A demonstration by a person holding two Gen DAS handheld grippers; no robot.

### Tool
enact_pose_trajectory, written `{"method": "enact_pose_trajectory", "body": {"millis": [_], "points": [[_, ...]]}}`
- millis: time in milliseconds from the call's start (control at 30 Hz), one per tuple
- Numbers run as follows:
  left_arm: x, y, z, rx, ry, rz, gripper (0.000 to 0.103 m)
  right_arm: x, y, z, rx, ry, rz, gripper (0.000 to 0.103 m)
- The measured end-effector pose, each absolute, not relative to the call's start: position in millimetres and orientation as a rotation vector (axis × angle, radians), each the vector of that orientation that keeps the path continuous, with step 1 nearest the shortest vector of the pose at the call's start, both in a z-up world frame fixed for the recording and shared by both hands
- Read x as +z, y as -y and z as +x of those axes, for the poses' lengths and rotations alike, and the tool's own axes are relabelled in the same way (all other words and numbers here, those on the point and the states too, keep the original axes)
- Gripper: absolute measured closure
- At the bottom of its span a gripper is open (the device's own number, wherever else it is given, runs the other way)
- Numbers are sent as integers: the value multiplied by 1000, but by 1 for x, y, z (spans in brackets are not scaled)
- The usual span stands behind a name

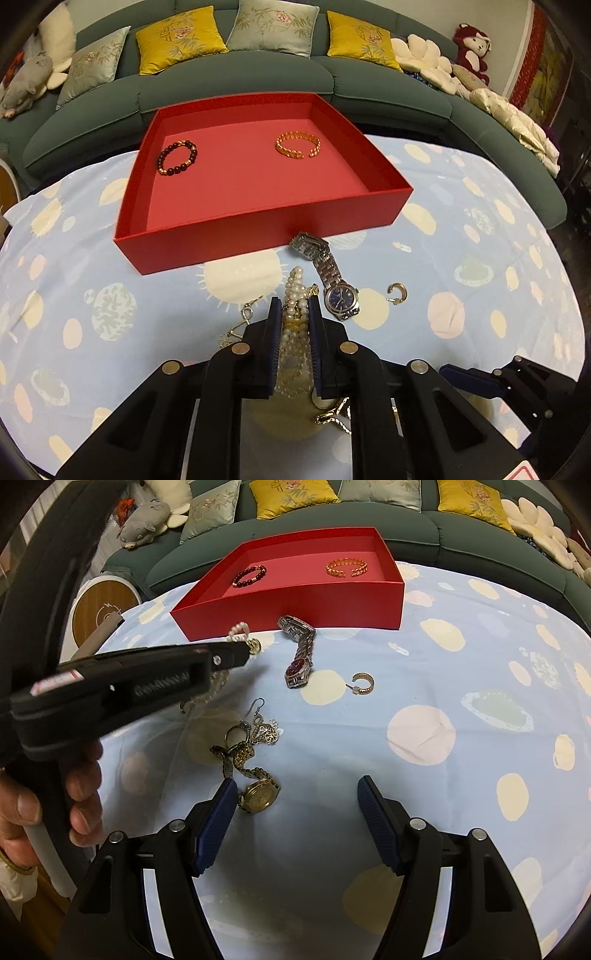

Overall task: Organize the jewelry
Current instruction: 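Grasp the pearl necklace with the left tool and lift it, then carry the pearl necklace toward the tray while the right tool grasps the gold watch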

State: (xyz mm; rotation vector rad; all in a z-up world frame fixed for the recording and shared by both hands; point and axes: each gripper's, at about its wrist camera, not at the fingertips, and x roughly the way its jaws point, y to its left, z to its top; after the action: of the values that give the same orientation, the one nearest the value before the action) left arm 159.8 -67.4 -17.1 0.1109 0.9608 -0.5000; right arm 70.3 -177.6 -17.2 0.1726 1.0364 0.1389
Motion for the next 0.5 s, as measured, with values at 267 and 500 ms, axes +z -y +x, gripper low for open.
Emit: {"method": "enact_pose_trajectory", "body": {"millis": [267, 500], "points": [[14, 27, 163, -452, -927, 0, 91, -22, 162, 69, 174, -1044, 130, 39], [16, 7, 162, -429, -932, -14, 91, -24, 145, 72, 180, -1026, 52, 49]]}}
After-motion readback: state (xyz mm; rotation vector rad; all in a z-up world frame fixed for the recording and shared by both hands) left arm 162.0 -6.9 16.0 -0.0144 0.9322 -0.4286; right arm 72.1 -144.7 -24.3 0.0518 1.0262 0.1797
